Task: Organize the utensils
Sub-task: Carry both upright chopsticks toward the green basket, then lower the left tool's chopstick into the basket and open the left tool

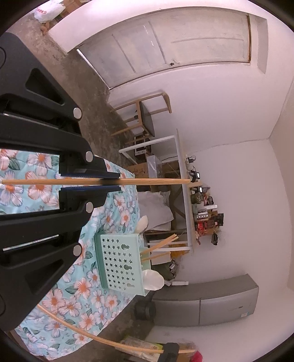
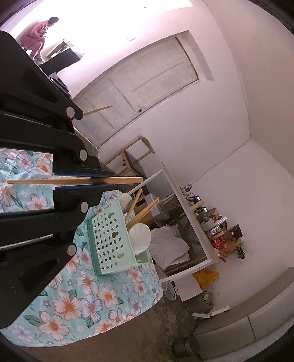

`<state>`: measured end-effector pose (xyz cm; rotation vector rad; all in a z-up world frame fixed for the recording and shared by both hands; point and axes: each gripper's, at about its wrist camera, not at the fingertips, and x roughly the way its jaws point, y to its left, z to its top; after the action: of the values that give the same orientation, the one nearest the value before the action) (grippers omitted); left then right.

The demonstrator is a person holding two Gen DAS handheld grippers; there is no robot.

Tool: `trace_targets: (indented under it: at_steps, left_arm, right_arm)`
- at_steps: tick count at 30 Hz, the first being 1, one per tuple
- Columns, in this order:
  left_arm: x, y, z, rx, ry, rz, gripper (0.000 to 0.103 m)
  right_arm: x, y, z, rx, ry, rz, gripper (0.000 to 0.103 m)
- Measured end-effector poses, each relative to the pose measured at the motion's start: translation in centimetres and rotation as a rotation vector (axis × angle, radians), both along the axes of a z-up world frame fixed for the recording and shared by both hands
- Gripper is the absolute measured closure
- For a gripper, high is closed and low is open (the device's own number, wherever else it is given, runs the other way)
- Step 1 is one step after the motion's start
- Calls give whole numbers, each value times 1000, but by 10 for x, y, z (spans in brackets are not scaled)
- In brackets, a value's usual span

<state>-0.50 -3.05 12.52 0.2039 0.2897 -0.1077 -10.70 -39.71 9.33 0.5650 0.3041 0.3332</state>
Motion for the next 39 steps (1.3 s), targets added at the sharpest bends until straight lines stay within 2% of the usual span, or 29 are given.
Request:
trace_targets:
  at_steps: [5,7,12,14,17,21,23,28,39]
  left_arm:
    - [14,-23,4,13,5,-34,98]
    - [21,-33,10,-8,6,-73,98]
    - [39,-57,36,-150,-8,-249,98]
    - [48,-66,53,-227,-45,-313,98]
    - [58,-76,73,-298,-123,-344,98]
    - [80,-76,95,-465,-217,-374,98]
    - [90,-81,101,-497,-275,-364,98]
    - [130,-108,97,-519,-290,-327,98]
    - [181,-159,55,-421,-279,-216,98]
  right_arm:
    - [2,-23,-4,29,-3,-4,97]
    - [0,-32,-6,40,-11,-10,97]
    - [-5,-54,-18,87,-16,-48,97]
    - [-3,-62,-27,121,-5,-55,97]
    - [9,-67,-39,156,26,-35,97]
    - [24,-70,-43,162,26,-11,97]
    - [33,-71,-45,165,26,0,97]
    - [50,-78,-53,185,43,11,97]
    - [66,-98,-75,222,101,0,97]
